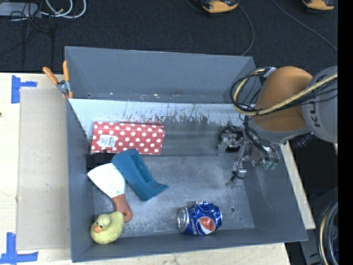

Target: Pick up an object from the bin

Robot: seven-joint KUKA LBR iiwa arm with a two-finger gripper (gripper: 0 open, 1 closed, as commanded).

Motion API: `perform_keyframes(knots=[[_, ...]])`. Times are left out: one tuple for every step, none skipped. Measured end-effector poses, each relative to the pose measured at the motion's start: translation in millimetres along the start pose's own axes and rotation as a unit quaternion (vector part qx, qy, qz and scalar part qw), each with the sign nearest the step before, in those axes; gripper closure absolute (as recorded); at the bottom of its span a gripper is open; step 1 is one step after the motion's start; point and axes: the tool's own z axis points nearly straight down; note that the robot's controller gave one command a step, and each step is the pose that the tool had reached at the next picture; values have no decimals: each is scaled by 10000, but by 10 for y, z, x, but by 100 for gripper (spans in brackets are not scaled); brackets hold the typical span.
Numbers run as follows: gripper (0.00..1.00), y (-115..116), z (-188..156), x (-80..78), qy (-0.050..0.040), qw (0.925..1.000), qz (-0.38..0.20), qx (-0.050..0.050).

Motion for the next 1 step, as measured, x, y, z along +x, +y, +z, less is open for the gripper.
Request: perform_keyframes(knots=[[0, 3, -47, -16, -36, 10000, -12, 5]])
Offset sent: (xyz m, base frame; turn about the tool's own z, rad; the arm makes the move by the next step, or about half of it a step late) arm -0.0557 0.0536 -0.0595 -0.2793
